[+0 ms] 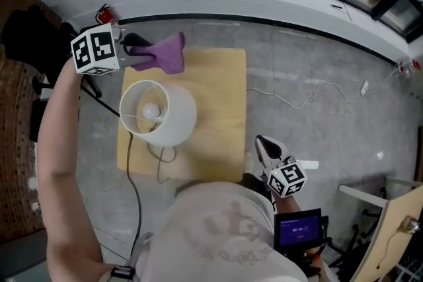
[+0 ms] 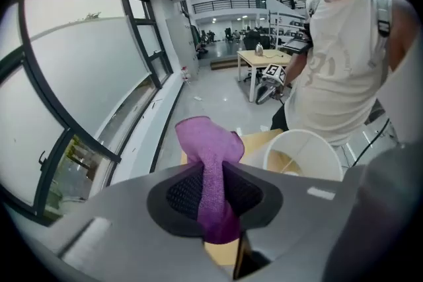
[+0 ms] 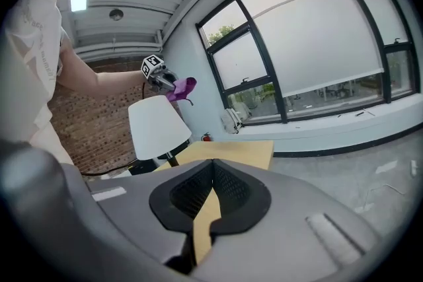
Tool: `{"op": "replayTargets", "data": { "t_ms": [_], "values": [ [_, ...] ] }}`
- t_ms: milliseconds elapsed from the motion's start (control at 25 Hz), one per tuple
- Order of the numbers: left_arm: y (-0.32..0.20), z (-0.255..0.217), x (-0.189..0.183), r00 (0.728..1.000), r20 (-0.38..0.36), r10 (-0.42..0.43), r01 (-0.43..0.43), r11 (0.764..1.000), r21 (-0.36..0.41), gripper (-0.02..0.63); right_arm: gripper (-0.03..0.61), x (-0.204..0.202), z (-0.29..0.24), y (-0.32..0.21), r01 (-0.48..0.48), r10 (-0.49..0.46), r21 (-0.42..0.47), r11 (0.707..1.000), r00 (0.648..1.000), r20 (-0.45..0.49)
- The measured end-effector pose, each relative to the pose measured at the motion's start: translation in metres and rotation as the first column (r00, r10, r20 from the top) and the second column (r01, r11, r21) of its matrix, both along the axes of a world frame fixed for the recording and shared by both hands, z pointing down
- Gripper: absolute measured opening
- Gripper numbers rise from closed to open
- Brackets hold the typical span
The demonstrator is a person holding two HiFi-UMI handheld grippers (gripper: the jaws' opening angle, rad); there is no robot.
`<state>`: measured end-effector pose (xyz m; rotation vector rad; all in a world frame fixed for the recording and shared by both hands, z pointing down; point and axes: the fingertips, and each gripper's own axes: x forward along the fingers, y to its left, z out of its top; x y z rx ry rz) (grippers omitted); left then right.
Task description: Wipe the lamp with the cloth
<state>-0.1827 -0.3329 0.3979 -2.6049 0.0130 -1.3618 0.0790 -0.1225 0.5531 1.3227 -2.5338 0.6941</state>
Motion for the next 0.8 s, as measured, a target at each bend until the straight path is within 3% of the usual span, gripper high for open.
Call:
{"op": "replayTargets", "data": {
  "t_ms": [160, 360, 440, 520, 600, 680, 800],
  "values": [
    [0.036, -0.028, 0.016, 0.987, 0.145, 0.068, -0.068, 0.998, -0.001, 0.077, 0.014, 0.002, 0.001, -0.023, 0.066, -0.067, 0.015, 0.998, 0.996, 0.059],
    [0.052, -0.029, 0.048, 0.943, 0.301, 0.144, -0.128, 0.989, -0.073, 0.077, 0.014, 0.013, 0.004, -0.033, 0.095, -0.095, 0.012, 0.995, 0.988, 0.121],
    [0.053, -0.015, 0.052, 0.892, 0.413, 0.186, -0.141, 0.98, -0.137, 0.077, 0.014, 0.023, 0.002, -0.038, 0.095, -0.095, 0.011, 0.995, 0.986, 0.14],
    [0.058, 0.008, 0.048, 0.815, 0.527, 0.243, -0.154, 0.966, -0.207, 0.075, 0.014, 0.035, 0.007, -0.039, 0.079, -0.078, 0.002, 0.997, 0.985, 0.157],
    [0.063, 0.033, 0.042, 0.756, 0.588, 0.288, -0.163, 0.952, -0.258, 0.075, 0.014, 0.046, 0.02, -0.035, 0.056, -0.053, -0.013, 0.998, 0.985, 0.164],
    [0.062, 0.054, 0.041, 0.726, 0.611, 0.315, -0.171, 0.944, -0.283, 0.075, 0.014, 0.058, 0.032, -0.033, 0.038, -0.033, -0.03, 0.999, 0.986, 0.166],
    [0.06, 0.081, 0.042, 0.704, 0.626, 0.337, -0.164, 0.934, -0.319, 0.075, 0.014, 0.069, 0.039, -0.033, 0.023, -0.016, -0.041, 0.999, 0.986, 0.168]
  ]
}}
